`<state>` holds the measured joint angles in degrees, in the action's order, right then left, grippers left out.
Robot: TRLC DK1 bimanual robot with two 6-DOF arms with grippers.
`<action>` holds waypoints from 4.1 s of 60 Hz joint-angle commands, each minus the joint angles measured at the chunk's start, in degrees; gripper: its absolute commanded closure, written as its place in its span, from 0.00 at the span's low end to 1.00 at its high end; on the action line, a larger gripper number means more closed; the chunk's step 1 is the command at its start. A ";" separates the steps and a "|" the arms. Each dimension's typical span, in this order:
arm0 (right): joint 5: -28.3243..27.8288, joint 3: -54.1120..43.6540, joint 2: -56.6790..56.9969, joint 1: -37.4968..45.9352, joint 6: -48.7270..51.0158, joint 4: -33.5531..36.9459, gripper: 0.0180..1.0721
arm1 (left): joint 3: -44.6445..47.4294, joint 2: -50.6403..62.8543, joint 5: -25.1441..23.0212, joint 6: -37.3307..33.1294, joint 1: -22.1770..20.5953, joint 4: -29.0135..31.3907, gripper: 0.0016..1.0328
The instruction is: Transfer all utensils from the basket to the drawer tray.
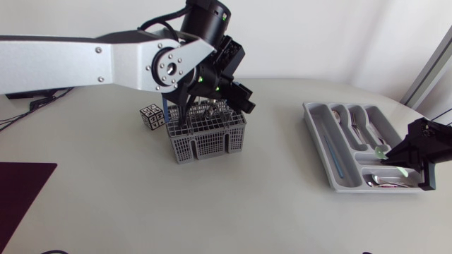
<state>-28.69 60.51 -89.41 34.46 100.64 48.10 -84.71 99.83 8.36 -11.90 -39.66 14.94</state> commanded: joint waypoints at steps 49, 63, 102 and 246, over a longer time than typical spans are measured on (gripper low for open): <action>8.74 -2.68 -4.20 7.03 11.60 -7.58 0.39 | 1.47 6.60 7.81 -4.27 -1.03 -4.04 0.34; 7.68 -3.03 0.81 6.06 8.26 -0.90 0.29 | -6.26 12.05 14.67 -3.83 -4.02 4.84 0.38; 3.29 -7.78 14.00 -0.88 2.98 6.57 0.29 | -19.18 21.02 21.00 1.09 -4.02 17.84 0.59; -2.43 -11.12 23.14 -56.25 -70.49 -29.20 0.30 | -8.37 -5.44 -15.30 14.89 -0.24 25.84 0.97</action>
<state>-32.38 50.28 -63.48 -20.14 33.67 20.78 -91.79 92.90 -3.84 0.62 -40.99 39.86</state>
